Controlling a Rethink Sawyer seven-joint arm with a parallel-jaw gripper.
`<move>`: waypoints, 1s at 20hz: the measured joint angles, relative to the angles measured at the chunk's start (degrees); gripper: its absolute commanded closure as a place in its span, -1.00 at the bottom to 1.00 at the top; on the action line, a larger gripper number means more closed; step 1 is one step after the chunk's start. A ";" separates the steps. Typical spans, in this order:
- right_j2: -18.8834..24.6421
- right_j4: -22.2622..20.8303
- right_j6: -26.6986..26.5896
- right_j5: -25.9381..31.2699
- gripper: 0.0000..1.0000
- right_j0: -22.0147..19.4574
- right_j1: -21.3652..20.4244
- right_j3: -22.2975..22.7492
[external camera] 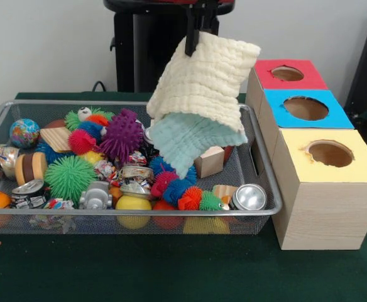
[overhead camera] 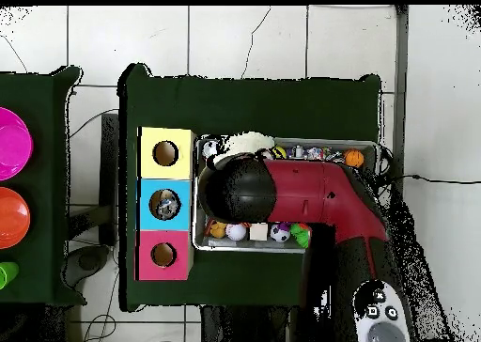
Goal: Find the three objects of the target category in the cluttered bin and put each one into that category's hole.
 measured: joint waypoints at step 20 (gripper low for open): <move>-5.63 5.71 0.01 6.10 1.00 2.59 0.33 -1.33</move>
